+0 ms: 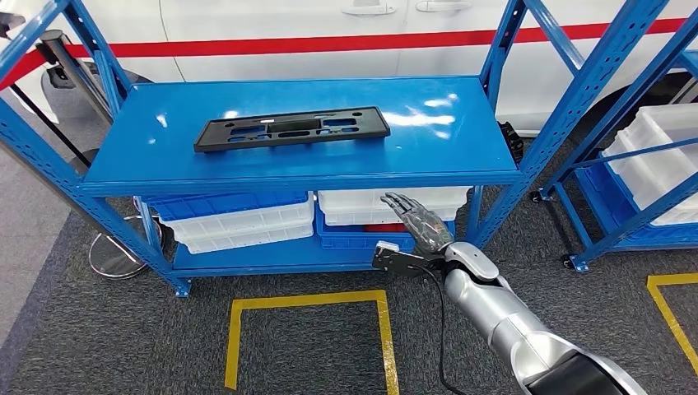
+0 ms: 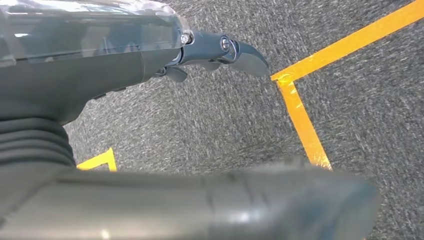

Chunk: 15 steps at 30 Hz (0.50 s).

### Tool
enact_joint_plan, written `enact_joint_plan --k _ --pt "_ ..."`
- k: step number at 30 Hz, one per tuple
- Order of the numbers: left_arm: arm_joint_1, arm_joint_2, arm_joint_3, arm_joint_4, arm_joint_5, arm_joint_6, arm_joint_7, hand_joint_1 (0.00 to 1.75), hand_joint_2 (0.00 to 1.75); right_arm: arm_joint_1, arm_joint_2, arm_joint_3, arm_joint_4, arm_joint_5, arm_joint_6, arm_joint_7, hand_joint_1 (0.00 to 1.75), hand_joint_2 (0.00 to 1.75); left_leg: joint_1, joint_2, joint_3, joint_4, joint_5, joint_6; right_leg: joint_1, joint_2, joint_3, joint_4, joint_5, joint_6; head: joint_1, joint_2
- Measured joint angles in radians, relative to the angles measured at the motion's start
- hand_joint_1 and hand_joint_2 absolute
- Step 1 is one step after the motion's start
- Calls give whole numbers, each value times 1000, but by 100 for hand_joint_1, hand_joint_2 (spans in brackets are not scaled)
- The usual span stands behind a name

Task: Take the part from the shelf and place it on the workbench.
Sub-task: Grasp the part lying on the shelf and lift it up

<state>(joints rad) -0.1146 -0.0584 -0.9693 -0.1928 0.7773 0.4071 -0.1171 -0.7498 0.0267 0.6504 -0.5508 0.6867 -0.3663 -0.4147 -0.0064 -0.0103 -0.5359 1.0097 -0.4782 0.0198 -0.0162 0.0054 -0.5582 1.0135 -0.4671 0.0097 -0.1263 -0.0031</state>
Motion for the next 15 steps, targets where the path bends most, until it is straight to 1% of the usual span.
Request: enact_joint_plan --k 3,5,10,15 --pt "3 0 1 2 -2 1 1 0 0 -14 0 18 -10 16 -32 9 0 175 0 0 0 0 0 0 0 0 0 0 0 0 0 0" --pt "4 0 1 3 -2 0 4 0 0 -27 -1 28 -31 12 -37 19 0 175 0 0 0 0 0 0 0 0 0 0 0 0 0 0" --pt "5 0 2 4 3 1 13 0 0 -73 -10 54 -110 -10 23 43 0 175 0 0 0 0 0 0 0 0 0 0 0 0 0 0" --pt "5 0 8 4 16 2 15 0 0 -118 -10 89 -129 -12 66 47 0 175 0 0 0 0 0 0 0 0 0 0 0 0 0 0"
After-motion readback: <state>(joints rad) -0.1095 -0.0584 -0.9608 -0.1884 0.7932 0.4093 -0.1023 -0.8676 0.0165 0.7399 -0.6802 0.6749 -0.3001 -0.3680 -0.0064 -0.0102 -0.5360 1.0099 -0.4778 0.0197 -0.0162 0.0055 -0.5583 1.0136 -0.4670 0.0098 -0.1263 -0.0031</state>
